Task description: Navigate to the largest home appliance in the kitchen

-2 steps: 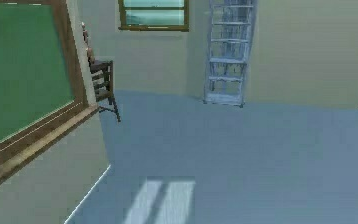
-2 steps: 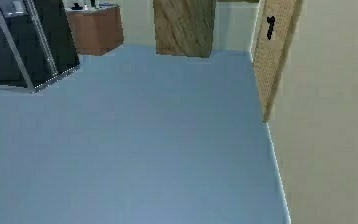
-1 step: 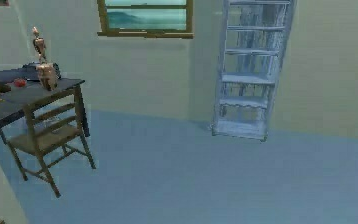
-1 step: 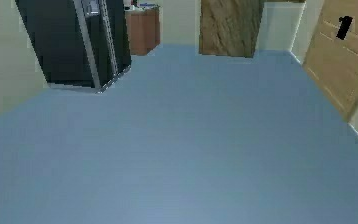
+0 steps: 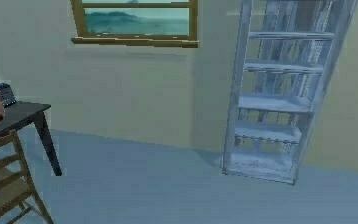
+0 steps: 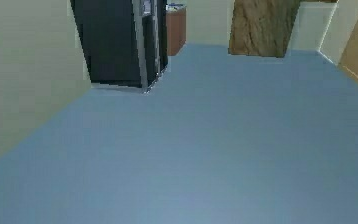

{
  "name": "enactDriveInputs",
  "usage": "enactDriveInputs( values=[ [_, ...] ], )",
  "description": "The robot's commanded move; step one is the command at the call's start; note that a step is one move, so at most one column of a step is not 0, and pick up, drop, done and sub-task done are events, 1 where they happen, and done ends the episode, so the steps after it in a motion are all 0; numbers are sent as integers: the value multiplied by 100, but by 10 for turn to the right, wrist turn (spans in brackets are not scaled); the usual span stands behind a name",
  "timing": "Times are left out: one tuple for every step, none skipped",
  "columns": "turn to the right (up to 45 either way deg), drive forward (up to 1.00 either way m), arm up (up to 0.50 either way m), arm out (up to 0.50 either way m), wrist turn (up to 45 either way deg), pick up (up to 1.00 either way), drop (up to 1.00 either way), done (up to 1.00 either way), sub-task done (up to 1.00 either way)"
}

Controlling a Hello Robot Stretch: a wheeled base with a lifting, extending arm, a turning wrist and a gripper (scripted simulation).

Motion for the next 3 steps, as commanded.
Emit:
enactDriveInputs(
  values=[
    [-60,0,0,0,0,0,0,0,0],
    [0,100,0,0,0,0,0,0,0],
    [-420,0,0,0,0,0,0,0,0]
  ],
)
